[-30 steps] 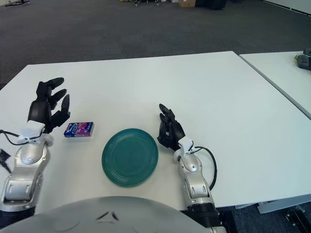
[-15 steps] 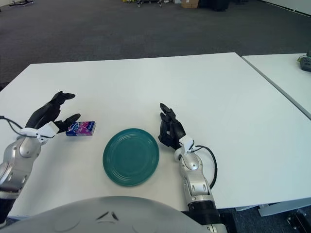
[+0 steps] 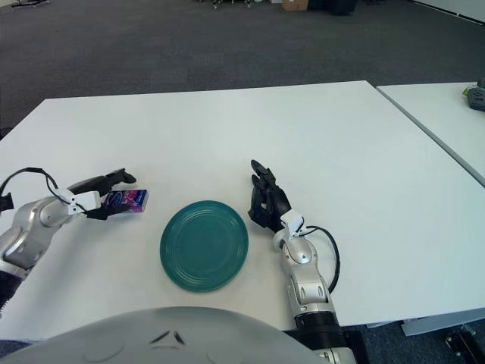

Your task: Put the gum into the plate.

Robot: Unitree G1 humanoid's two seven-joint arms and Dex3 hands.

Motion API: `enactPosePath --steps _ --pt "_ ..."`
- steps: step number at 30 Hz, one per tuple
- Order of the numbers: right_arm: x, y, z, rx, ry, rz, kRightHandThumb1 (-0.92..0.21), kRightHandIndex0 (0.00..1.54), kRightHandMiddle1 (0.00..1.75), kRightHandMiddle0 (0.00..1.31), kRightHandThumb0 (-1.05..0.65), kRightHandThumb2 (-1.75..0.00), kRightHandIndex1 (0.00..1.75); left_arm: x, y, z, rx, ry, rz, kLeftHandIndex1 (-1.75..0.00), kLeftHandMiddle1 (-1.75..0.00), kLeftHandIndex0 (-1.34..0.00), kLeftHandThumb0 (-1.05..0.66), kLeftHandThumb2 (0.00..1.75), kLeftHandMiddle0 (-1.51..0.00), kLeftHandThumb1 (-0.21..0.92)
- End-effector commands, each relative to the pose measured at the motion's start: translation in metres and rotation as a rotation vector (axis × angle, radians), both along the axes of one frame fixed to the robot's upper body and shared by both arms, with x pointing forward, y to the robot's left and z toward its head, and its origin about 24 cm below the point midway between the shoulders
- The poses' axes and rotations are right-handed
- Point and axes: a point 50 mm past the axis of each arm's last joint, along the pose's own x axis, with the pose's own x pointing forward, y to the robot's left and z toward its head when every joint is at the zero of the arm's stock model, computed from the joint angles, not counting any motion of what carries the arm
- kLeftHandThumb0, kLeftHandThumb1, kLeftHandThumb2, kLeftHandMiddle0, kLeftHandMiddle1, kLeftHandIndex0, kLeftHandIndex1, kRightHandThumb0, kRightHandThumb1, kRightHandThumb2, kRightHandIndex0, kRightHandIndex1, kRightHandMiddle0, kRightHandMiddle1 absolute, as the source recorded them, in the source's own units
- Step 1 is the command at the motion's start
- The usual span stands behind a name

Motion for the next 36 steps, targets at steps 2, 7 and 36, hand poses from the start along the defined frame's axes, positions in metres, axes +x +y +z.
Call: enactPosePath --steps 2,7,36 --pt "-0.014 -0.011 -0.024 -0.018 0.135 -0.03 -0.92 0.14 0.35 0.0 -0.88 -0.96 0.01 0.0 -0.009 -0.009 -0.028 0.062 -0.017 -0.64 0.0 0.0 -0.79 0.24 -0.18 0.89" --pt "-0.014 -0.012 -0.025 -0.02 0.14 -0.023 -0.92 0.13 0.34 0.0 -0.86 -0.96 0.0 0.006 -0.01 -0.022 -0.037 0.093 -0.009 -0.6 0.0 0.0 -0.78 0.2 -0.14 0.87" --pt "-0.012 -0.01 -0.025 0.014 0.114 -0.093 -0.92 0.16 0.36 0.0 -0.87 -0.92 0.01 -0.003 -0.027 -0.082 0.145 0.071 -0.19 -1.65 -1.44 -0.27 0.17 0.89 -0.45 0.56"
